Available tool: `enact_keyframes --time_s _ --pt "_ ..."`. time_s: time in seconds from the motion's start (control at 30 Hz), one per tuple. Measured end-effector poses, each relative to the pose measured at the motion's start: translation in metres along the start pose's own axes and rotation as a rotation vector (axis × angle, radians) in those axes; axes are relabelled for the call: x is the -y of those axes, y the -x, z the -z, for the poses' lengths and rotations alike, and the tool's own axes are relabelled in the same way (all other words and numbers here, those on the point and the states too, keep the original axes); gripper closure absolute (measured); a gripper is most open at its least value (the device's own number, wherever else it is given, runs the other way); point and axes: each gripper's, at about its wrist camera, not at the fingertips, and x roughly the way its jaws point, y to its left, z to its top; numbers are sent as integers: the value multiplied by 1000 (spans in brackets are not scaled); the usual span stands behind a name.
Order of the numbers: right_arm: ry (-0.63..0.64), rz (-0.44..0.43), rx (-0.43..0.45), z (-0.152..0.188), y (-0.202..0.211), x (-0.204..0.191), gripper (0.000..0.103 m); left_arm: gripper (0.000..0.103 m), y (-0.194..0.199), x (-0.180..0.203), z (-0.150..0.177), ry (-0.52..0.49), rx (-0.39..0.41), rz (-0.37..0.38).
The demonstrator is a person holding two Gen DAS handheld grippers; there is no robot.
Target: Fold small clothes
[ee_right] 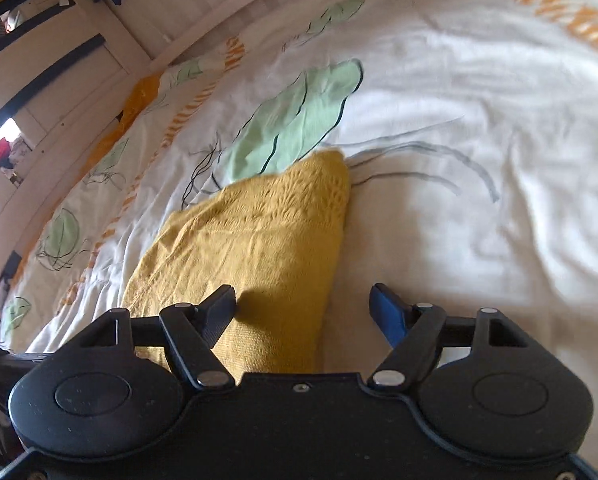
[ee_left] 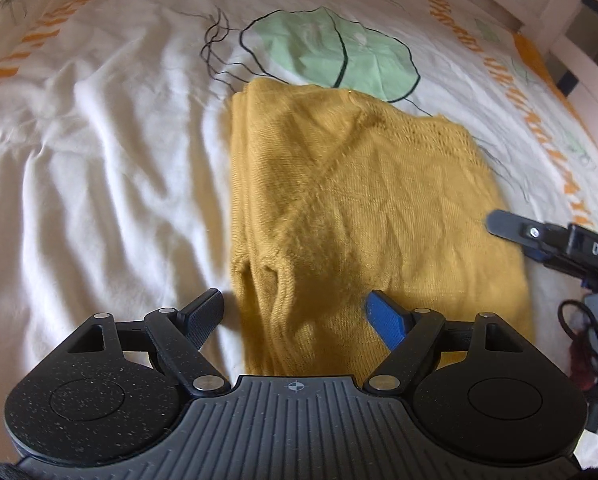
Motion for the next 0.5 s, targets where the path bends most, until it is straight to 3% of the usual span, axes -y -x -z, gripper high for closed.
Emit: enact_keyframes --time_s 0.1,0.23,0.5 --pt "-26 -59 3 1 -6 -1 9 21 -3 2 0 -7 -6 -6" --pt "-43 -97 -2 -1 -18 -3 0 18 -6 6 -2 -13 -10 -13" --pt "25 -106 5 -3 -28 -10 0 12 -13 13 -5 -39 -8 -17"
